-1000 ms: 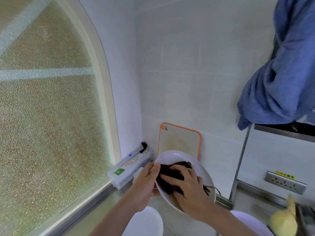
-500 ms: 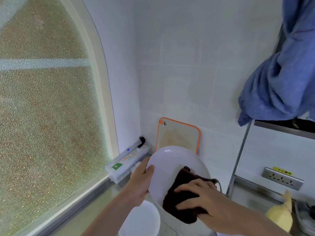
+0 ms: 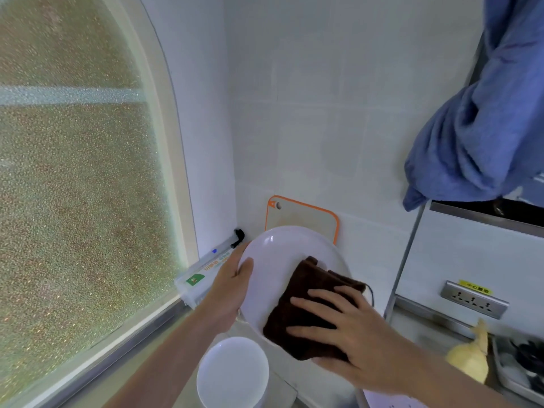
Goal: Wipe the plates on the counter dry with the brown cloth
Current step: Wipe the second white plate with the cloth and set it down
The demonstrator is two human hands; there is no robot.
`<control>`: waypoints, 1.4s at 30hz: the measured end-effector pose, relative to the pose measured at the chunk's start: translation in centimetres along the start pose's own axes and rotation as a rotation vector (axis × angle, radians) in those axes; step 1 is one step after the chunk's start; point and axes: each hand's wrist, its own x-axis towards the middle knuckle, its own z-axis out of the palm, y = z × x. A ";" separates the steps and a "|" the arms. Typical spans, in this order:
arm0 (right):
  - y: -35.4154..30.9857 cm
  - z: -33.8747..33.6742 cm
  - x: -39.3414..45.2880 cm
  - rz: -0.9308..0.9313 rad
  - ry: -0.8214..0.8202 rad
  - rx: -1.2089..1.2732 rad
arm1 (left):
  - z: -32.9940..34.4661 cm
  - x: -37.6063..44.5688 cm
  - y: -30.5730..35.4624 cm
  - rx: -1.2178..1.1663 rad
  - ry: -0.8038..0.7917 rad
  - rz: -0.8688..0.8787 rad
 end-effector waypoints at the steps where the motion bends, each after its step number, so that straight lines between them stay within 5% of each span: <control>1: 0.6 -0.3 -0.2 0.005 -0.015 -0.030 | -0.2 0.0 0.1 0.004 -0.015 0.025; 14: -2.3 0.2 4.0 0.068 0.086 -0.116 | 1.1 -0.3 1.1 0.084 0.022 0.189; 22: 2.6 -2.0 7.0 0.276 0.160 -0.206 | 0.6 -1.2 1.7 0.035 0.055 0.239; 28: 0.0 -0.4 4.8 0.413 0.242 -0.142 | 0.1 -1.3 2.1 0.074 0.125 0.269; 36: -5.9 1.0 4.1 0.224 0.253 0.201 | 0.9 0.0 1.8 0.181 0.107 0.302; 42: -1.9 1.1 1.2 0.024 0.149 0.044 | 0.3 0.4 0.6 0.144 0.067 0.227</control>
